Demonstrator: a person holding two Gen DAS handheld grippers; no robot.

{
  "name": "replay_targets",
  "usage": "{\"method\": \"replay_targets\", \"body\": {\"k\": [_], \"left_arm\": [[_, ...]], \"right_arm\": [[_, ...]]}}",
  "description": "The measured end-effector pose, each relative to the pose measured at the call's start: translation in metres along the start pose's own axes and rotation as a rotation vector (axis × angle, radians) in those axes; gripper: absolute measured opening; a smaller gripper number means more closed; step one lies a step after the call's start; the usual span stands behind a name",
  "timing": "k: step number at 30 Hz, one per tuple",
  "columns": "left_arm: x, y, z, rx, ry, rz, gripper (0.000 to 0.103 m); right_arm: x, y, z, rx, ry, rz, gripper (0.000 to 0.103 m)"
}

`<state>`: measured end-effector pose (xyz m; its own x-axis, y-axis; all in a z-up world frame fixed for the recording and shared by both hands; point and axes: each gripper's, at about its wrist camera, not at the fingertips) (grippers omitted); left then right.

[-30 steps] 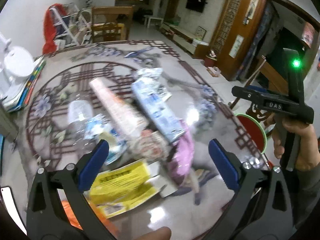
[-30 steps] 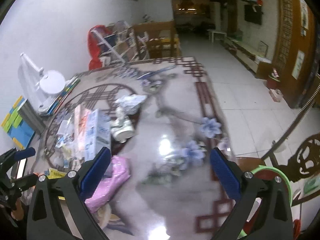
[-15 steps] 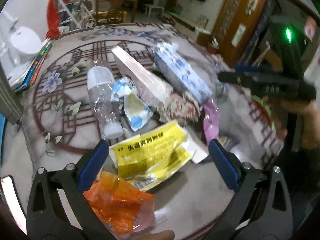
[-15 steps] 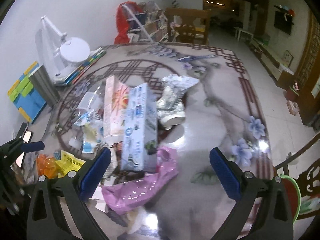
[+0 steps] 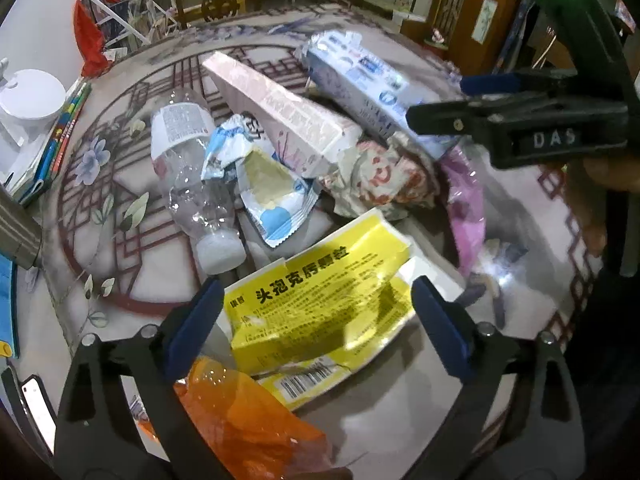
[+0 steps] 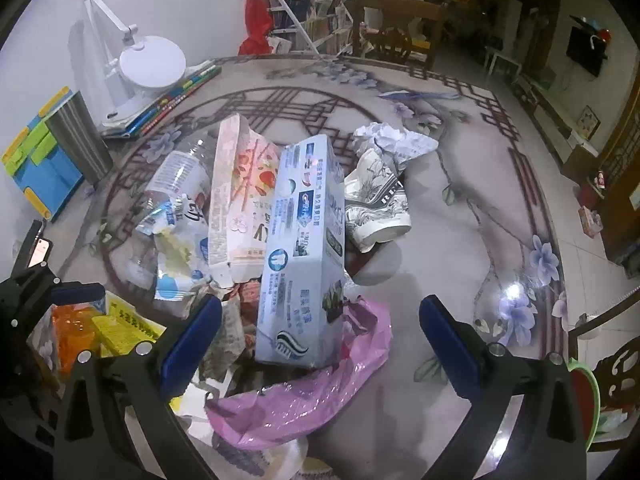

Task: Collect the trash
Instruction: 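Grasp the toothpaste box with right gripper while left gripper grasps yellow wrapper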

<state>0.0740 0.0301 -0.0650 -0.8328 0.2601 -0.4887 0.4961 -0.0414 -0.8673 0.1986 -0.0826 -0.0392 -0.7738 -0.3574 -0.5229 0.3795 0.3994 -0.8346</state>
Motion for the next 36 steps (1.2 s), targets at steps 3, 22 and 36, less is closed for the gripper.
{"method": "replay_targets", "body": {"k": [3, 22, 36], "left_arm": [[0.0, 0.007, 0.001, -0.022, 0.017, -0.027, 0.093], [0.0, 0.002, 0.009, 0.012, 0.019, 0.011, 0.028], [-0.004, -0.036, -0.008, 0.007, -0.108, 0.182, 0.018]], "right_arm": [[-0.003, 0.007, 0.0, -0.015, 0.005, -0.014, 0.095], [-0.005, 0.017, -0.003, -0.049, -0.017, -0.05, 0.043], [-0.011, -0.03, 0.007, -0.118, 0.032, 0.08, 0.042]]}}
Point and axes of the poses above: each gripper's, at about its wrist camera, not at the fingertips, and y roughly the way its jaws point, z to its right, x to its underside, and after that the axes turned 15 degrees about y, right-handed
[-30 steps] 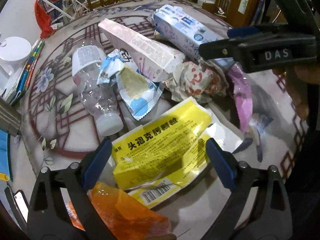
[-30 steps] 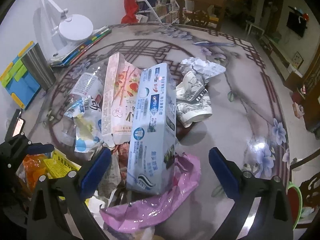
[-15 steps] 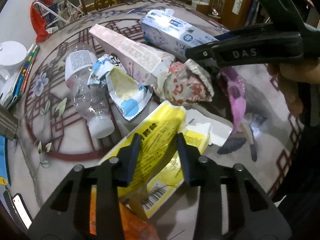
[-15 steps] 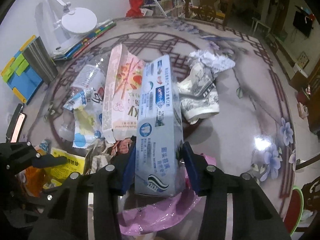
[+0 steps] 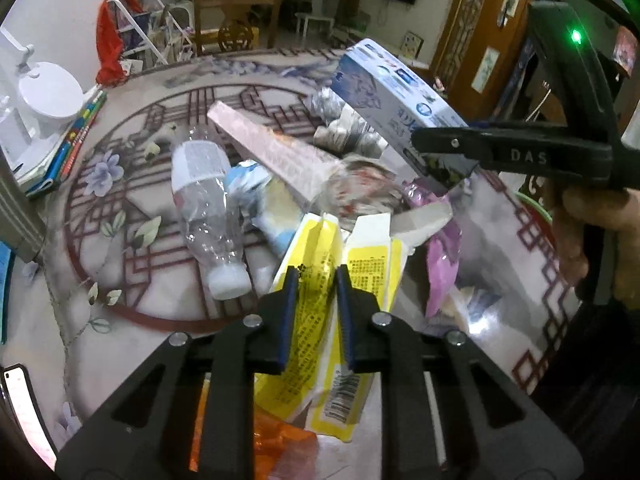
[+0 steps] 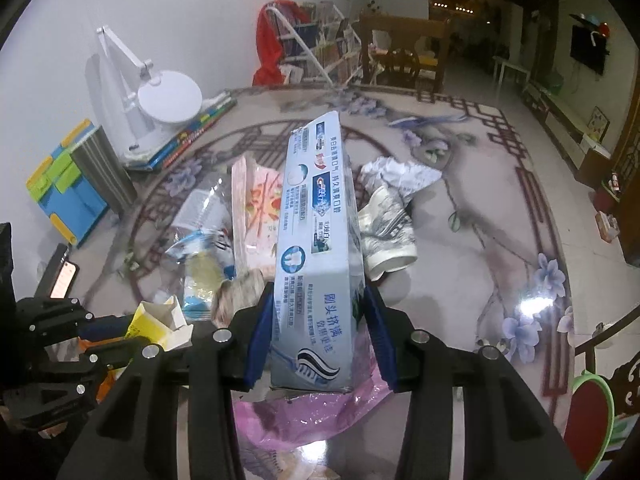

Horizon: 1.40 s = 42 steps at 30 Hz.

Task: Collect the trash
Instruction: 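Grasp the toothpaste box with right gripper while left gripper grasps yellow wrapper, then carry the toothpaste box and yellow medicine box over the green-rimmed bin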

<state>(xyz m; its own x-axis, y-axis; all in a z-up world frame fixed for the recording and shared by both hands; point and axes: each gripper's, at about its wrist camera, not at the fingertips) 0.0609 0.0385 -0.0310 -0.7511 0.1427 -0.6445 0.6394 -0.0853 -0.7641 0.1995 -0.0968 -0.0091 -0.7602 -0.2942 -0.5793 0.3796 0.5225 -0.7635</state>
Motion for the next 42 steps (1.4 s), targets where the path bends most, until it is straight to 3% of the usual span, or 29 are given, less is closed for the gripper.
{"method": "replay_targets", "body": {"k": [26, 42], "left_arm": [[-0.047, -0.043, 0.019, -0.022, -0.021, 0.128, 0.018], [-0.099, -0.018, 0.077, 0.054, 0.062, 0.148, 0.018]], "right_arm": [[0.004, -0.068, 0.031, -0.065, 0.069, 0.131, 0.042], [0.013, -0.119, 0.106, -0.027, 0.192, 0.213, 0.042]]}}
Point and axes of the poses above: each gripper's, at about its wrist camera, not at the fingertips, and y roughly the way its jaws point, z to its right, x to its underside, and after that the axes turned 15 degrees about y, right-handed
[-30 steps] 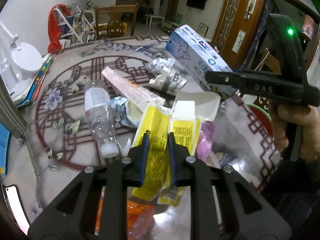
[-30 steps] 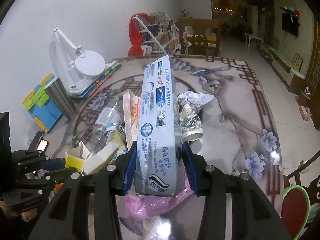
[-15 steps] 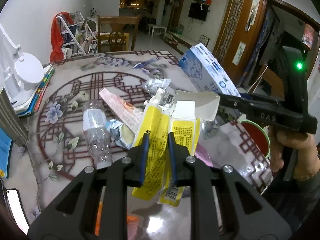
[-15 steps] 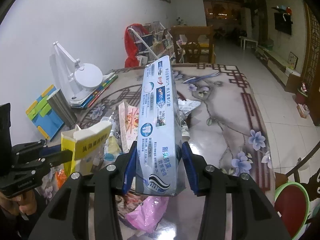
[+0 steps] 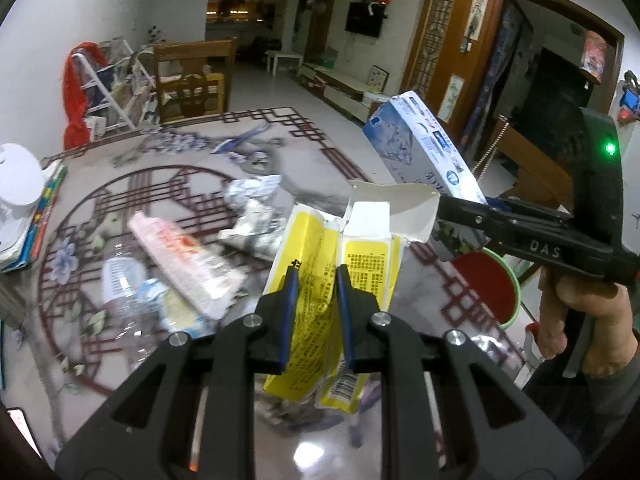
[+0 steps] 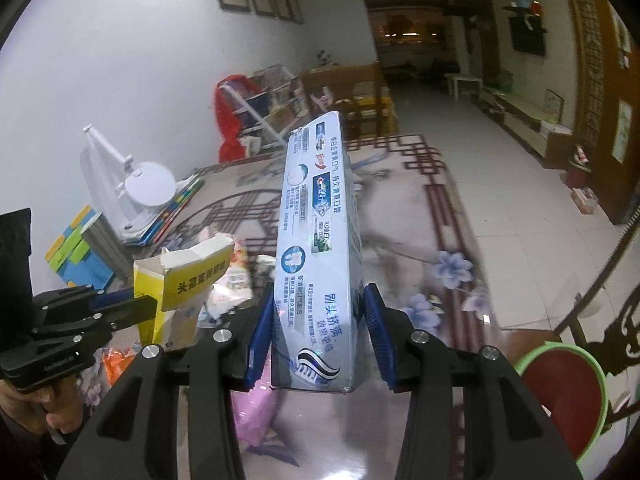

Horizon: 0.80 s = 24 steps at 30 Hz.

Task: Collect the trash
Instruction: 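Carry the toothpaste box and yellow medicine box over the green-rimmed bin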

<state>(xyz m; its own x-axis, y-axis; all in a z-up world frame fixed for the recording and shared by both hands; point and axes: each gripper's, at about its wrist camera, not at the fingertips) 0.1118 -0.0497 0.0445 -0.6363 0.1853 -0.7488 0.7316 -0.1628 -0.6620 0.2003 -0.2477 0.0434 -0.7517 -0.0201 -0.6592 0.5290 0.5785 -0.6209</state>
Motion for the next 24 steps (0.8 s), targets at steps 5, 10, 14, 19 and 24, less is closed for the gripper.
{"method": "replay_targets", "body": {"k": [5, 10, 14, 19, 24], "left_arm": [[-0.016, 0.024, 0.023, 0.055, 0.009, 0.002, 0.019], [-0.035, 0.054, 0.059, 0.12, 0.042, -0.004, 0.018], [-0.05, 0.07, 0.086, 0.157, 0.077, -0.004, 0.018], [-0.07, 0.089, 0.12, 0.212, 0.106, 0.0, 0.018], [-0.084, 0.109, 0.154, 0.265, 0.128, -0.005, 0.018]], "right_arm": [[-0.003, -0.02, 0.042, 0.045, 0.063, 0.032, 0.042], [-0.004, -0.041, 0.088, 0.098, 0.138, 0.059, 0.042], [-0.003, -0.056, 0.12, 0.133, 0.201, 0.079, 0.042], [-0.001, -0.075, 0.151, 0.17, 0.262, 0.108, 0.042], [0.001, -0.095, 0.185, 0.224, 0.314, 0.146, 0.042]]}}
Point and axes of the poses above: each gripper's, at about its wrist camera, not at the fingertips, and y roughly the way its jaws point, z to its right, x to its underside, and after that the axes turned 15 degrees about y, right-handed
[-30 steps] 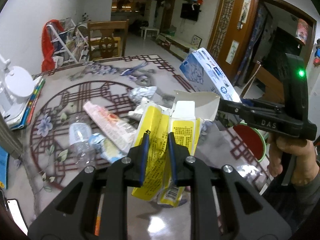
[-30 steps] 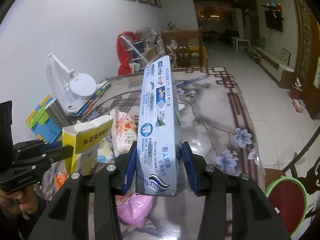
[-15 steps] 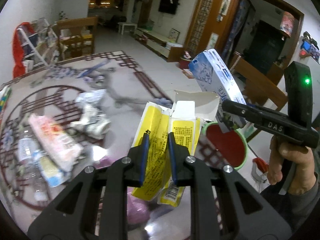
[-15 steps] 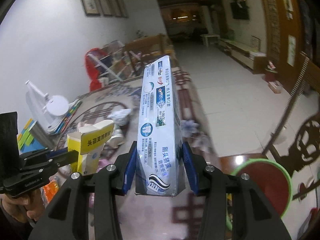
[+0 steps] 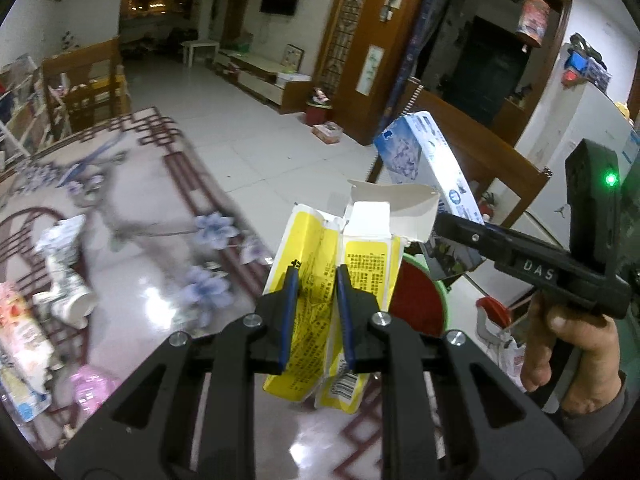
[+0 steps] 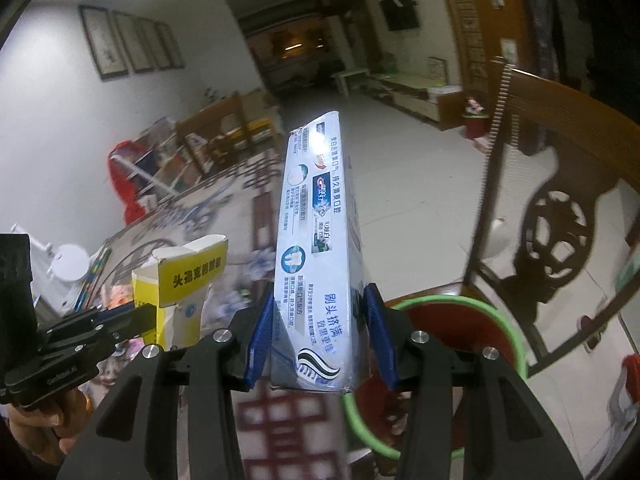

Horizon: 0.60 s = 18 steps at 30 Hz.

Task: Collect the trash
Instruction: 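Carry the toothpaste box and yellow medicine box over the green-rimmed bin, then open both grippers to drop the toothpaste box and yellow box into the bin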

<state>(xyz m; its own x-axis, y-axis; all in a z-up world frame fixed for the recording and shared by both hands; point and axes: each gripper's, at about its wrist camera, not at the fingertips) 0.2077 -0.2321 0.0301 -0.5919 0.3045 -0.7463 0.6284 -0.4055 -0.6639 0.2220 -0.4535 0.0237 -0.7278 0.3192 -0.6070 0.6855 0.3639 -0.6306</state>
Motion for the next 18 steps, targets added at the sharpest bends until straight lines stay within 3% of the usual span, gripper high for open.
{"method": "replay_targets", "body": {"k": [10, 18], "left_arm": [[-0.021, 0.06, 0.045, 0.108, 0.001, -0.007, 0.018], [-0.027, 0.097, 0.072, 0.159, 0.0, -0.039, 0.019]], "right_arm": [[-0.017, -0.016, 0.084, 0.12, 0.118, 0.015, 0.042], [-0.012, -0.016, 0.108, 0.166, 0.146, -0.016, 0.042]]}}
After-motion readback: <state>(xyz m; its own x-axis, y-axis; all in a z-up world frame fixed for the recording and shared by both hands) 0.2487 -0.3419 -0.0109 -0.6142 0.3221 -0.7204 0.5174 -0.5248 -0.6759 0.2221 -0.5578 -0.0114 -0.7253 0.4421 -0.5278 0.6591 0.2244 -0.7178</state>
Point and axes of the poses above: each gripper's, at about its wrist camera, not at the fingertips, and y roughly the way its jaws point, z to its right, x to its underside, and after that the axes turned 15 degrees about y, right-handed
